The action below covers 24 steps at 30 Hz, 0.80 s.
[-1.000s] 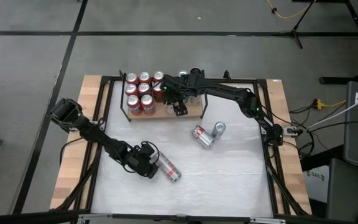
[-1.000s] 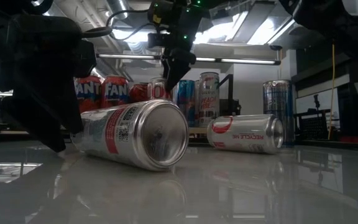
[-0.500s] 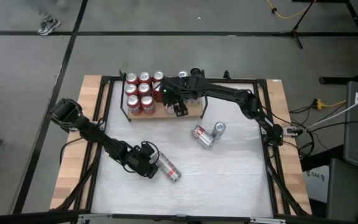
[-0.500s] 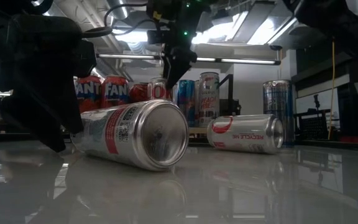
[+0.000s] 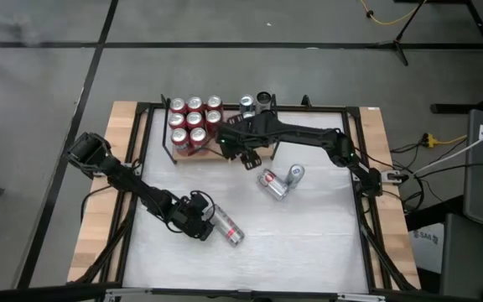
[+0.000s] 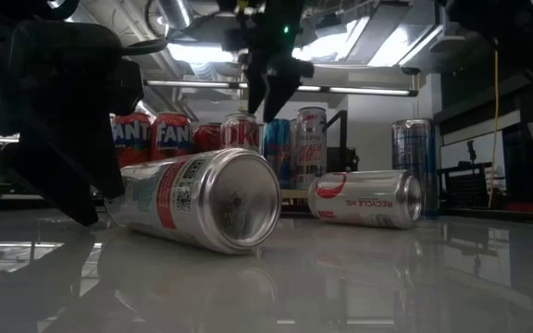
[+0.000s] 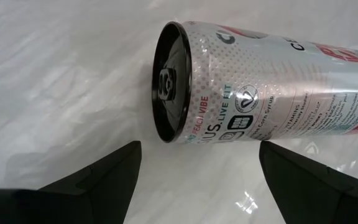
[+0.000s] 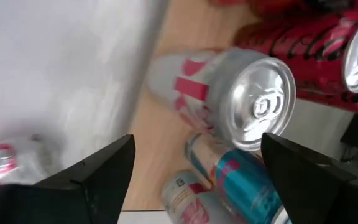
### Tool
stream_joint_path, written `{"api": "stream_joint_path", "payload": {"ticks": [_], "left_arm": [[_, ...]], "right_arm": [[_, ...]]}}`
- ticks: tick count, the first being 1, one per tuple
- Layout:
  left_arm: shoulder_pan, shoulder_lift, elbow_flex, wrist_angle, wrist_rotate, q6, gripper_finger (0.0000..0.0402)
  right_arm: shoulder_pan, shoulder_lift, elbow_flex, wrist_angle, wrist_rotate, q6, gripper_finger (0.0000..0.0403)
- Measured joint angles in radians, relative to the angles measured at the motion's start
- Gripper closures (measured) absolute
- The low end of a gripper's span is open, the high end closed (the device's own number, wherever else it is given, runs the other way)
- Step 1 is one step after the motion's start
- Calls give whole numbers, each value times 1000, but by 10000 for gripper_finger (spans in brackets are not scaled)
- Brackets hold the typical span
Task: Place canned beverage on shelf
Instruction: Adjust the white pink soda can
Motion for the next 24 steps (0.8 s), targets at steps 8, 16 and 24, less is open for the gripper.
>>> {"api": "stream_joint_path", "payload": {"ticks": [8, 16, 24], "left_arm": [[0, 0, 0, 8, 23, -9, 81], [2, 0, 3, 16, 47, -58, 81], [10, -22, 5, 20, 63, -76, 81]], "right_arm": [[59, -95, 0, -25, -4, 14, 65], [64, -191, 0, -115, -3, 120, 65], [63, -259, 0, -247, -64, 242, 65]]}}
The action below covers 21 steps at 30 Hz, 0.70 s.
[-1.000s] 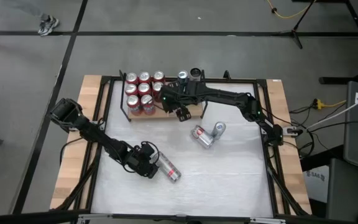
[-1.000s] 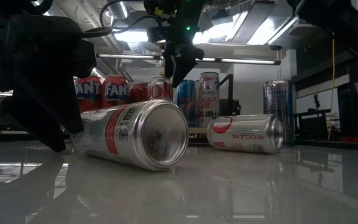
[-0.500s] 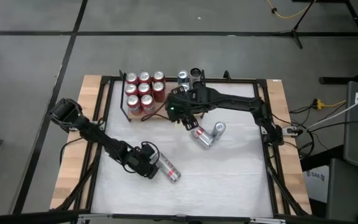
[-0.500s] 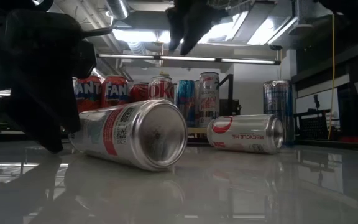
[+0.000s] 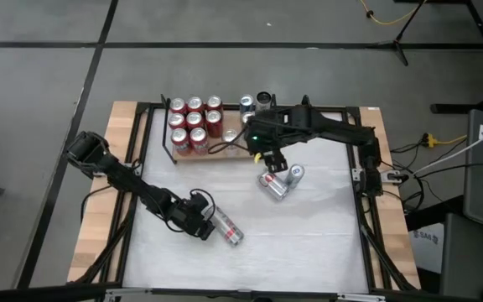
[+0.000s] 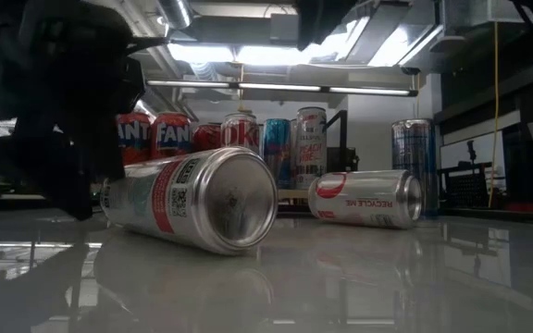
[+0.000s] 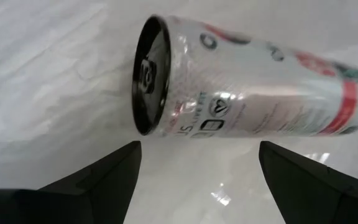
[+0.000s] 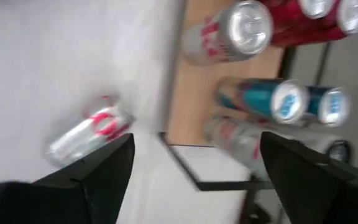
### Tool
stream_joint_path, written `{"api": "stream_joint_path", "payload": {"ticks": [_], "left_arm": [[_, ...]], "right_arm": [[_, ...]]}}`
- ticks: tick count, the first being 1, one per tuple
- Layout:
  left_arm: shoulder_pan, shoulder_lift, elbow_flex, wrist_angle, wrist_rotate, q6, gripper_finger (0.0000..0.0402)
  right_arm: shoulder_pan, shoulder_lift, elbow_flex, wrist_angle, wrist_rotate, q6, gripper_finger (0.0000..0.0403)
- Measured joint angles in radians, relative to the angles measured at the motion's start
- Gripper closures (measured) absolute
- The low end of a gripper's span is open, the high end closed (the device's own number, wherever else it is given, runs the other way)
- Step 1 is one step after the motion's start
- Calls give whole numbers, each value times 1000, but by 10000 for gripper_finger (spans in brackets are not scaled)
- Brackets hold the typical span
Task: Place canned beverage on shelf
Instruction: Adjust the white pink soda can
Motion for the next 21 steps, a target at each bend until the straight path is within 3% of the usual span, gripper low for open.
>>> {"api": "stream_joint_path", "payload": {"ticks": [8, 15, 21], "left_arm": [[4, -37, 0, 13, -4, -13, 81], [4, -37, 1, 69, -5, -15, 81], [4, -37, 1, 71, -5, -9, 81]], "right_arm": [[16, -40, -3, -7, -203, 87, 65], [75, -43, -3, -8, -212, 169, 65], [144, -32, -4, -5, -209, 353, 65]]}}
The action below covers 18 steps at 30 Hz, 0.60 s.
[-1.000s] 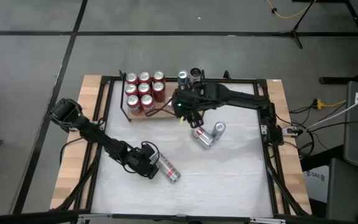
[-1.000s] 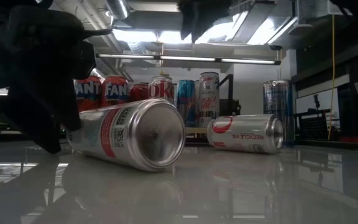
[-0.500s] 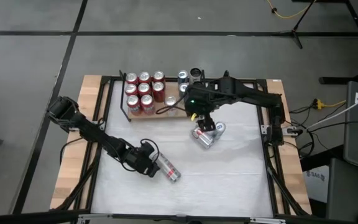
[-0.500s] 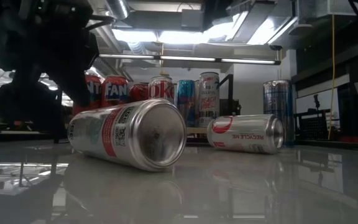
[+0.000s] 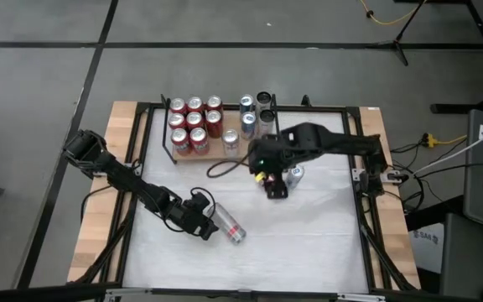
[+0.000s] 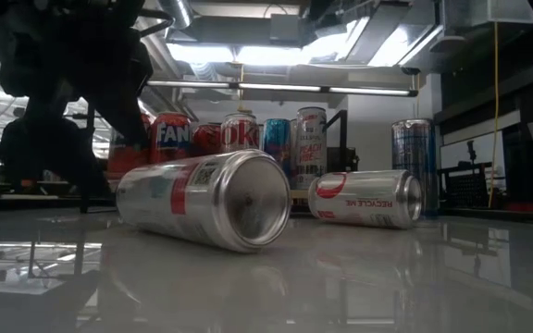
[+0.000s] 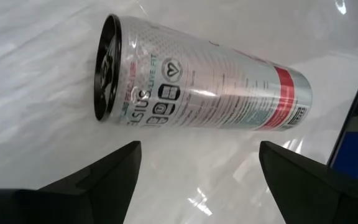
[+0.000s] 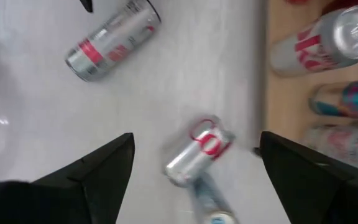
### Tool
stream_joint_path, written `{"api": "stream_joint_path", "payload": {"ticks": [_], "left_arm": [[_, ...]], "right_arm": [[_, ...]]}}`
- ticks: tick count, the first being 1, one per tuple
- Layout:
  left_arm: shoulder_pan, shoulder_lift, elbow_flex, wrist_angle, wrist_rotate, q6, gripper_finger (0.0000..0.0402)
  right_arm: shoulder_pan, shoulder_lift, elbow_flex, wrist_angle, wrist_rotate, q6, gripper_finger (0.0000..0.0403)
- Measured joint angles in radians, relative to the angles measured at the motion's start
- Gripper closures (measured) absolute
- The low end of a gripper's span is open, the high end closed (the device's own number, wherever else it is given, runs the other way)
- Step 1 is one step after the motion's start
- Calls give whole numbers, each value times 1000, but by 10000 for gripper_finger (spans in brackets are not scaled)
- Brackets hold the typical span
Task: Place canned beverage on shelf
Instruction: Adjust the white pink soda can
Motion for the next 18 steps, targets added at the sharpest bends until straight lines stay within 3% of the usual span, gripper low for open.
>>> {"api": "stream_joint_path", "payload": {"ticks": [13, 18], "left_arm": [[1, 1, 0, 1, -9, 6, 81], [4, 1, 0, 2, -25, 6, 81]], "right_arm": [[159, 130, 0, 134, 4, 418, 65], [241, 196, 0, 141, 164, 544, 65]]}}
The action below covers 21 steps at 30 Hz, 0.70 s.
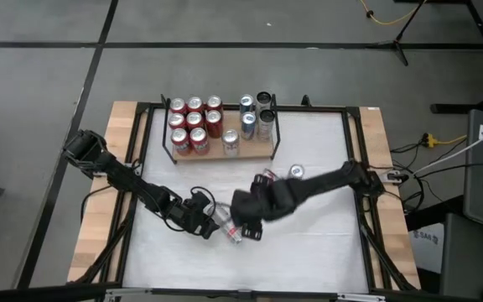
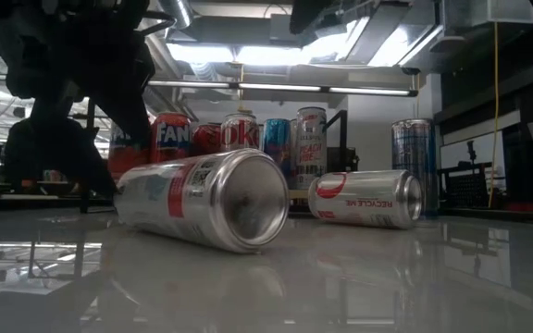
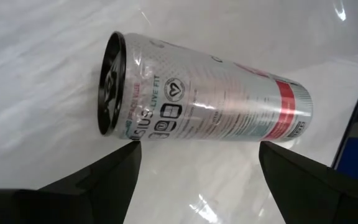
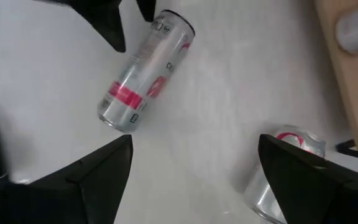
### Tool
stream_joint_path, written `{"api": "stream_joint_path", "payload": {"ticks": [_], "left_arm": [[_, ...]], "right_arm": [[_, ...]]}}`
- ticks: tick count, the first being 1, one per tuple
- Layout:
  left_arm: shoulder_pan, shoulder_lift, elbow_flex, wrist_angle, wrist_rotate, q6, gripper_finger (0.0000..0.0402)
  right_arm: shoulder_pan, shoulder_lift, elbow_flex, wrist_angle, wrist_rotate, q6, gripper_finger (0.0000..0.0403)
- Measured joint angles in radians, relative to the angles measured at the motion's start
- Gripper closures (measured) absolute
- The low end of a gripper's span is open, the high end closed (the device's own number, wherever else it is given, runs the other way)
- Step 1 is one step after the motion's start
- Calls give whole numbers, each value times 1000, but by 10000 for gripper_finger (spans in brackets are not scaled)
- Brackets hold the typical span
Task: Place canned beverage on shelf
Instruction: Adjust the white pink soda can
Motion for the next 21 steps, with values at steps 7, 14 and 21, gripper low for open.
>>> {"api": "stream_joint_path", "payload": {"ticks": [7, 14, 21], "left_arm": [[0, 0, 0, -1, -8, 26, 81], [0, 0, 0, -4, -8, 26, 81], [0, 0, 0, -4, -9, 26, 81]], "right_arm": [[50, 69, 0, 75, 63, 75, 65], [48, 144, 0, 182, 55, 140, 65], [58, 210, 0, 187, 55, 229, 65]]}}
